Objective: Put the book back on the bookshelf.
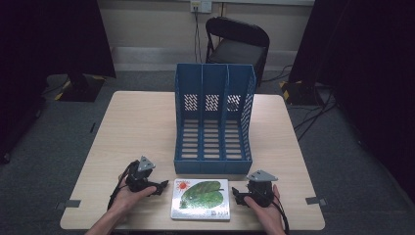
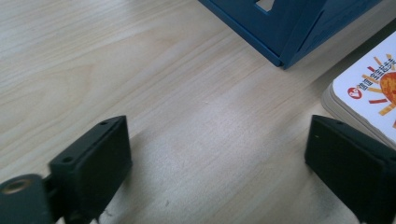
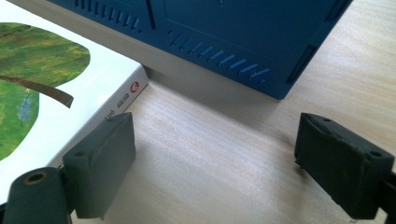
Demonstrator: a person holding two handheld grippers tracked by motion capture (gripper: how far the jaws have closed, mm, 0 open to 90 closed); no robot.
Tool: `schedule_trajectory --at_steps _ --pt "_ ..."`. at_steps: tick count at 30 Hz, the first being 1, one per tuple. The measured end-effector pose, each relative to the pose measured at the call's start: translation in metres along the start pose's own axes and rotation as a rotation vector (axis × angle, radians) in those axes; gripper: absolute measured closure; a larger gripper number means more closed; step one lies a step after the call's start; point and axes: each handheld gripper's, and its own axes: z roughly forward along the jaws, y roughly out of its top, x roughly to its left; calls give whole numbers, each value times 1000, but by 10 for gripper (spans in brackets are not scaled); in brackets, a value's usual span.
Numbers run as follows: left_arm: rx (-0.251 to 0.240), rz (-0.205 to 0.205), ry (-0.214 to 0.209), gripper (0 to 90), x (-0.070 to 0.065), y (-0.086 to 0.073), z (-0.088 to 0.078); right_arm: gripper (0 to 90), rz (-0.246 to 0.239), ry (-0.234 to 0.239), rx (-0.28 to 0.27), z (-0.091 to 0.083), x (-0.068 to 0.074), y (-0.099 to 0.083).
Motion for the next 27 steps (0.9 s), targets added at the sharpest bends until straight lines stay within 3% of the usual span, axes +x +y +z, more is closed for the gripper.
schedule_trajectory --at_steps 6,9,12,15,17,20,27 --pt "27 -12 5 157 -1 3 -2 128 8 8 5 -1 -1 1" --pt "26 -37 -50 182 -2 4 -5 148 -2 12 16 -2 1 1" --pt "-16 -27 -91 241 -6 5 -9 267 -5 23 12 -6 4 3" --pt "-33 -22 -118 251 -12 8 -12 200 -53 4 -50 -14 11 8" --pt "-40 -15 -147 255 -17 9 -13 274 -47 56 -67 -19 15 9" --pt "-50 27 -185 297 -26 10 -14 269 -72 75 -58 -25 24 10" --pt "-32 19 -233 345 -33 11 -7 295 -67 233 -54 -27 42 6"
